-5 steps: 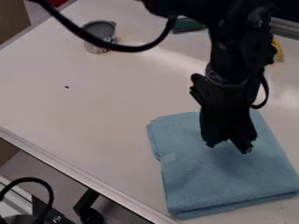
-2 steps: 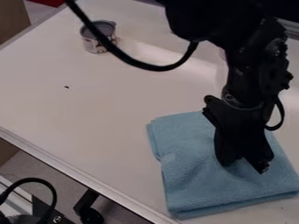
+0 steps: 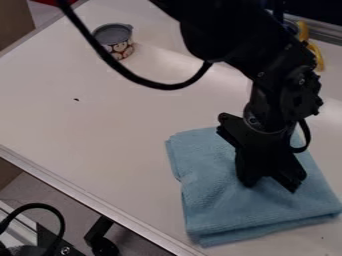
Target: Move the blue cloth to the left bottom corner of the desk
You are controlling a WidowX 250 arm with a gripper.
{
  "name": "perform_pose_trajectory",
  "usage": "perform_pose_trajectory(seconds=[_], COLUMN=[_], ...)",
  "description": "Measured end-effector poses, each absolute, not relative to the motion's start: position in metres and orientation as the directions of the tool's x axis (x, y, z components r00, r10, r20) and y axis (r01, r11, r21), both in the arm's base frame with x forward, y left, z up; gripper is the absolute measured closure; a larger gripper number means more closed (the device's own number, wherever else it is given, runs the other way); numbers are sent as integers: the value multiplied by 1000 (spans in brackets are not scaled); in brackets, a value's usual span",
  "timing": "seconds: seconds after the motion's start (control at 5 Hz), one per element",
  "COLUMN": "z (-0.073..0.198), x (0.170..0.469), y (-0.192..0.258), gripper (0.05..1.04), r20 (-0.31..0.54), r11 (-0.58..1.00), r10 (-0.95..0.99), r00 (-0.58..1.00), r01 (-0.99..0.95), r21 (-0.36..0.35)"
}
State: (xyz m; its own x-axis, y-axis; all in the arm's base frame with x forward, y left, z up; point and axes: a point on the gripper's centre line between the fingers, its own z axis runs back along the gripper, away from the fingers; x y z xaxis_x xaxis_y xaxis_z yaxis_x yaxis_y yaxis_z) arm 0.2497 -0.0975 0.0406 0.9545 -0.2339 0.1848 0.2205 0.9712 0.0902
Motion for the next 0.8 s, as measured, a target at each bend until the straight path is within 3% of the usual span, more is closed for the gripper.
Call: perform_pose_trajectory(seconds=[0.4,0.8], z=[48,46], x=[265,259], y=[-65,-32], gripper=[1031,1031], r20=[214,168], r11=[992,977], r10=[9,126], r00=[977,978], r01=[-36,-151], r21=[125,148])
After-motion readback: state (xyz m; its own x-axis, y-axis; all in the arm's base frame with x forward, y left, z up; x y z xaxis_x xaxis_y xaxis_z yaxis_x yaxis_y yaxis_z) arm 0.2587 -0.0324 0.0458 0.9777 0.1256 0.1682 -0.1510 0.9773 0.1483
